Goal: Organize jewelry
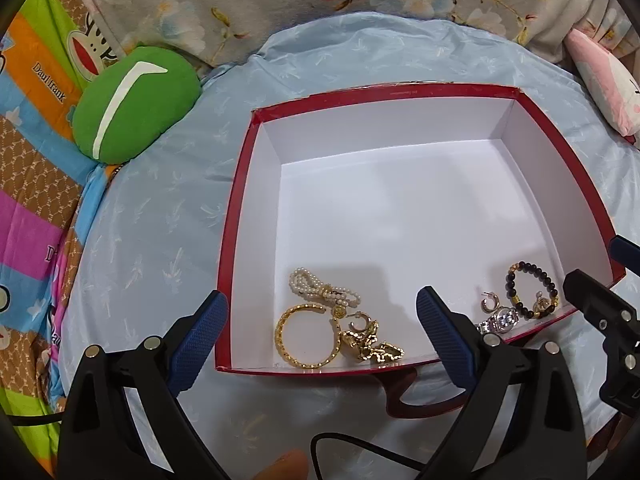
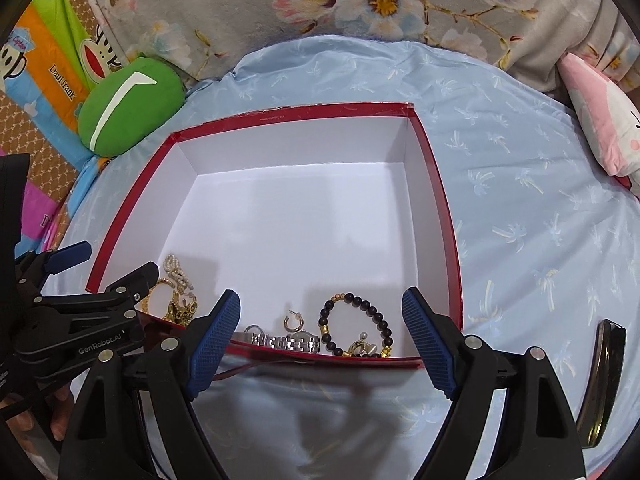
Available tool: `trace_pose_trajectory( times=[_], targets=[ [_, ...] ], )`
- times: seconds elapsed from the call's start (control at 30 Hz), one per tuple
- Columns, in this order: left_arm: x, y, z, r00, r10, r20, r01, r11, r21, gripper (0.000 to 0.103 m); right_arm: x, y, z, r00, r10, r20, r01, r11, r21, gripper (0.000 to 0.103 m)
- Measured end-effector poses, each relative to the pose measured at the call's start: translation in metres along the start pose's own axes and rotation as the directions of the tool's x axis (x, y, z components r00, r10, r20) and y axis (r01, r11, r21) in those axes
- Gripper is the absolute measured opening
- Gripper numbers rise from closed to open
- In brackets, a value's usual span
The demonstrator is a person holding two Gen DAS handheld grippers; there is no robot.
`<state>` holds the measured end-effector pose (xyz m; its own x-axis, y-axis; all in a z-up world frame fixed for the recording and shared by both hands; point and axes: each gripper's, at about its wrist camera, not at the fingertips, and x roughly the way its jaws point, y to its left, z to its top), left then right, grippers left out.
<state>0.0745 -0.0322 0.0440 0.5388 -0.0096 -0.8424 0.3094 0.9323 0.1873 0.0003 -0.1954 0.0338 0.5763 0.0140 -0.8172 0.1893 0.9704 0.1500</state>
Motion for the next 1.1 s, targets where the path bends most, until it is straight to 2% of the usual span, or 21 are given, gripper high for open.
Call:
trace_pose_trajectory(
  times=[1.1],
  targets=[
    [0.0058,-0.0013,-0.0075,1.000,-0.004,-0.029,0.003,1.000,-0.019,0.093,-0.0001,0.0049,-0.0045,1.000,-0.002,-0.003,0.002,1.000,-0.002,0.081]
  ],
)
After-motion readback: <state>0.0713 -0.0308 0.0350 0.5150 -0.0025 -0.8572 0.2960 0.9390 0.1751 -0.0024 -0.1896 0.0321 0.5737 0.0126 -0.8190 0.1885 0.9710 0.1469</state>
